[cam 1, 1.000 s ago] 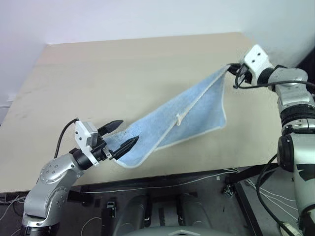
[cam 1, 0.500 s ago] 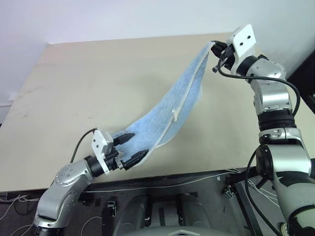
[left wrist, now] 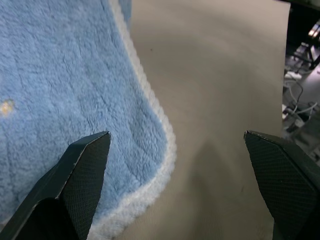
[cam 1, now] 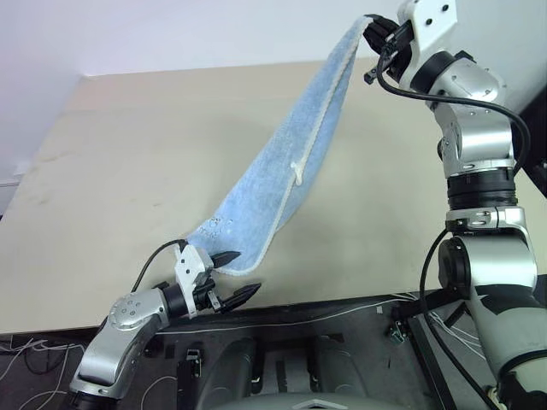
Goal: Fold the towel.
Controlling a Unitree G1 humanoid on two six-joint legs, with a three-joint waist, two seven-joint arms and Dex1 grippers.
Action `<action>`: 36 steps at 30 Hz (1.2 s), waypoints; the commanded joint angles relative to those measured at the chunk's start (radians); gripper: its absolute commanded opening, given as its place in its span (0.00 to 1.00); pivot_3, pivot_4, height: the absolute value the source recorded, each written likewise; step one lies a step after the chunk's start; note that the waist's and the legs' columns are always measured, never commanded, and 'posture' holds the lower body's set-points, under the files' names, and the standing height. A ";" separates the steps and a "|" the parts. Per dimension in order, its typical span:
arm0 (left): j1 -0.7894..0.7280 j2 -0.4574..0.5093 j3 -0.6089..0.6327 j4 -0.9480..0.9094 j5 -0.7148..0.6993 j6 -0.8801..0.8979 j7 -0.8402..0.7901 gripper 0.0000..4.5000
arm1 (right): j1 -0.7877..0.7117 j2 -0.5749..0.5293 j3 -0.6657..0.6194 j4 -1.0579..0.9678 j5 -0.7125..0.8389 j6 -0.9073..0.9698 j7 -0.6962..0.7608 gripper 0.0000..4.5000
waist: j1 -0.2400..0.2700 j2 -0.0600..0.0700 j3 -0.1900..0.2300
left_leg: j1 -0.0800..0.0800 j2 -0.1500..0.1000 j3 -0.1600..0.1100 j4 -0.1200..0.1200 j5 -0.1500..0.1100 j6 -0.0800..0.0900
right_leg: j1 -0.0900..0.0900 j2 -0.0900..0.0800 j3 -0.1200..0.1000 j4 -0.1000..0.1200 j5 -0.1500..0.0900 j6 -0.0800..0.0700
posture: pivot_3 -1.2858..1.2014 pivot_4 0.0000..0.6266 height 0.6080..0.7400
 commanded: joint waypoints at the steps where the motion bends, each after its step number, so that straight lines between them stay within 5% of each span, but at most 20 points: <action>1: 0.007 -0.005 -0.006 0.001 0.019 -0.042 -0.004 1.00 | -0.038 -0.005 -0.013 -0.062 0.022 0.014 -0.001 0.01 | 0.001 0.000 0.000 | 0.000 0.000 0.000 0.000 0.000 0.000 | 0.000 0.000 0.000 0.000 0.000 0.000 | 0.52 0.24 1.00; 13: -0.095 -0.003 -0.063 0.089 0.120 -0.049 0.011 1.00 | -0.016 -0.020 -0.003 -0.053 -0.011 -0.019 -0.026 0.01 | 0.003 0.000 0.000 | 0.000 0.000 0.000 0.001 0.000 0.000 | 0.001 0.000 0.000 0.000 0.000 0.000 | 0.52 0.24 1.00; 19: -0.183 0.046 -0.139 0.095 0.236 -0.030 0.005 0.64 | 0.003 -0.020 -0.002 -0.059 -0.014 -0.015 -0.036 0.00 | 0.001 0.001 0.000 | 0.000 0.000 0.000 0.001 0.000 0.000 | 0.001 0.000 0.000 0.001 0.000 0.000 | 0.52 0.24 1.00; 29: -0.205 0.105 -0.193 0.108 0.301 -0.041 -0.038 0.64 | 0.031 -0.028 -0.015 -0.087 -0.001 0.020 -0.050 0.00 | 0.002 0.001 -0.001 | 0.000 0.000 0.000 0.000 0.000 0.000 | 0.001 0.000 0.000 0.000 0.000 0.000 | 0.52 0.24 1.00; 32: -0.190 0.132 -0.206 0.101 0.295 -0.027 -0.068 0.52 | 0.036 -0.024 -0.015 -0.101 0.003 0.026 -0.054 0.00 | -0.002 0.001 -0.001 | 0.000 0.000 0.000 0.000 0.000 0.000 | 0.001 0.000 0.000 0.000 0.000 0.000 | 0.52 0.24 1.00; 36: -0.192 0.141 -0.206 0.117 0.300 -0.019 -0.064 0.21 | 0.036 -0.028 -0.024 -0.099 0.008 0.031 -0.057 0.00 | -0.003 0.003 -0.002 | 0.001 0.000 0.000 -0.001 0.000 0.000 | 0.000 0.000 0.000 0.000 0.000 0.000 | 0.52 0.24 1.00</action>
